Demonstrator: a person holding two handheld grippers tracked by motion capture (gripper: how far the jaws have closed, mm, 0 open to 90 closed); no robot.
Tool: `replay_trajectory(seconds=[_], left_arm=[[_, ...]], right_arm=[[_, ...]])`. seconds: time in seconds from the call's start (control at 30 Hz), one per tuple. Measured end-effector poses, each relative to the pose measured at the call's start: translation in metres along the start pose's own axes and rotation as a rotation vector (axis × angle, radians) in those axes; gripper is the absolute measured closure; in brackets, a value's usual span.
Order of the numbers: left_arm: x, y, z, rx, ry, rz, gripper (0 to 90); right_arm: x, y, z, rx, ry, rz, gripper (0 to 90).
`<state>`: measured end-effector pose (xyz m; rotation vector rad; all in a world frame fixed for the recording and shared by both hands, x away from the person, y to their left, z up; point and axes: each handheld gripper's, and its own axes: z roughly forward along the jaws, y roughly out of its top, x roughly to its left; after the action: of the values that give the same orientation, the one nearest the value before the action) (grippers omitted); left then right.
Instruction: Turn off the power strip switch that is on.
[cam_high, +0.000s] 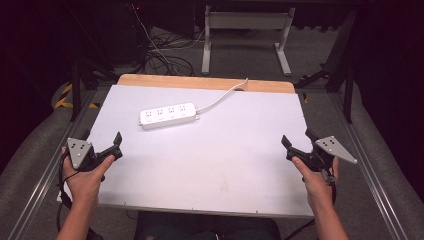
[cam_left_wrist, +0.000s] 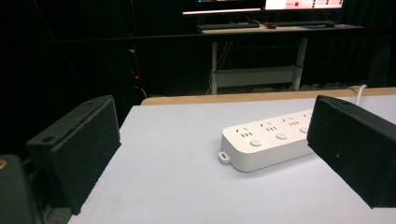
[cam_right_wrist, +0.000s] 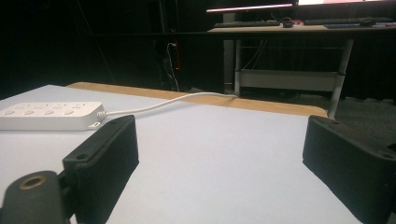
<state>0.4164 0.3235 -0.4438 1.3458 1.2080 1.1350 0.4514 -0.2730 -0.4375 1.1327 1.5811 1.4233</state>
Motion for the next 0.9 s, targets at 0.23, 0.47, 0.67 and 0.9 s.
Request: replay_trajectory(seconds=[0.23,0.47,0.67,0.9], left_arm=[[0.0001,0.0004,0.0015,-0.002,0.007,0.005,3.9],[-0.0006,0.0003,0.0033,-0.009,0.005,0.010,7.3],[-0.0008,-0.0003,0.0063,-0.004,0.006,0.012,9.8],[0.0005,0.0004,0.0047,-0.009,0.003,0.005,22.7]], right_arm=[[-0.0024,-0.0009,-0.0015,0.003,-0.002,0.001,11.3],[-0.0024,-0.0016,-0.0006,0.006,-0.003,-0.004,11.3],[-0.0023,-0.0025,0.0005,0.015,0.002,-0.013,11.2],[-0.0013,-0.0032,0.0023,0.022,0.005,-0.019,11.2]])
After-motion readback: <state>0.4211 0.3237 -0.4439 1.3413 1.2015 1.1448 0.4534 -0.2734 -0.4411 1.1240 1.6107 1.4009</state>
